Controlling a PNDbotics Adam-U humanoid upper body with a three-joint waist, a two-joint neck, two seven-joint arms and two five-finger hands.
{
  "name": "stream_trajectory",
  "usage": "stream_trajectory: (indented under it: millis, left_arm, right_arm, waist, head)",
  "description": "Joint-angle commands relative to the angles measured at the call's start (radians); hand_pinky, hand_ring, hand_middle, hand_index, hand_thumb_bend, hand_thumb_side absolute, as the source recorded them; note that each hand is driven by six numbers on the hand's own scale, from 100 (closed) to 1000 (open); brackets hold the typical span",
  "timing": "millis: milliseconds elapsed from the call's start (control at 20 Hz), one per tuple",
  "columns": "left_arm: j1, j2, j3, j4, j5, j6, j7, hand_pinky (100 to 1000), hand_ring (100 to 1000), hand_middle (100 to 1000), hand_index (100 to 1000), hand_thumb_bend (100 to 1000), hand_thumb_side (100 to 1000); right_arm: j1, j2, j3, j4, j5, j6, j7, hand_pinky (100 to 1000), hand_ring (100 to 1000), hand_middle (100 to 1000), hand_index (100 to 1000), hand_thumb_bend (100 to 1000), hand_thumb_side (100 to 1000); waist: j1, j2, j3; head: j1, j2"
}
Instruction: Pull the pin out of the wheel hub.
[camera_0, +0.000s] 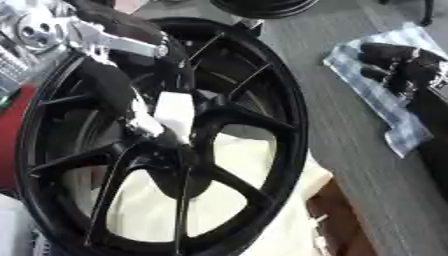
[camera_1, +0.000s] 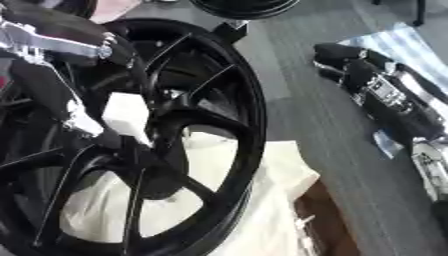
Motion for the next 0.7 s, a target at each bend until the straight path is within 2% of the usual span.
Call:
stream_trajectory:
  millis: [50,100,150,300,350,400,450,700]
  left_arm:
    - [-0.013,0.012,0.005,-0.01,0.009,-0.02,0.001,923,875,810,859,586,552]
    - [-0.012,0.011,0.006,-0.013,0.016,-0.024,0.001,915,865,792,847,566,514]
    - [-0.012,0.012,0.007,-0.017,0.022,-0.027,0.001,915,865,792,847,566,514]
    - [-0.011,0.013,0.019,-0.028,0.04,-0.022,0.001,883,803,685,790,478,381]
    - [-0.011,0.013,0.024,-0.032,0.046,-0.017,0.001,872,784,658,771,437,360]
    - [-0.011,0.014,0.028,-0.037,0.051,-0.011,0.001,868,777,647,764,440,313]
    - [-0.012,0.014,0.032,-0.041,0.054,-0.004,0.001,856,759,623,746,392,268]
    - [-0.01,0.013,0.034,-0.053,0.078,0.03,0.001,839,718,571,696,348,260]
  right_arm:
    - [-0.011,-0.012,-0.004,-0.02,0.008,0.006,-0.001,1000,1000,936,861,100,682]
    - [-0.011,-0.01,-0.004,-0.02,0.01,0.007,-0.001,1000,1000,937,861,100,684]
    - [-0.011,-0.009,-0.003,-0.02,0.011,0.009,-0.001,1000,1000,937,861,100,684]
    - [-0.011,-0.007,-0.004,-0.02,0.015,0.011,-0.002,1000,1000,937,862,100,686]
    - [-0.011,-0.006,-0.004,-0.02,0.017,0.012,-0.002,1000,1000,937,862,100,687]
    - [-0.011,-0.006,-0.004,-0.02,0.017,0.013,-0.002,1000,1000,937,862,100,687]
    - [-0.011,-0.005,-0.004,-0.02,0.018,0.013,-0.003,1000,1000,937,862,100,688]
    - [-0.013,-0.003,-0.005,-0.02,0.019,0.013,-0.004,1000,1000,937,862,100,690]
  waist:
    - [-0.004,-0.013,-0.003]
    - [-0.004,-0.012,-0.004]
    - [-0.004,-0.012,-0.004]
    - [-0.004,-0.01,-0.004]
    - [-0.004,-0.01,-0.004]
    - [-0.004,-0.009,-0.004]
    - [-0.004,-0.009,-0.004]
    - [-0.006,-0.007,-0.006]
  head:
    - [0.002,-0.017]
    - [0.002,-0.017]
    - [0.002,-0.018]
    - [0.003,-0.019]
    - [0.004,-0.019]
    - [0.004,-0.02]
    - [0.005,-0.02]
    - [0.008,-0.02]
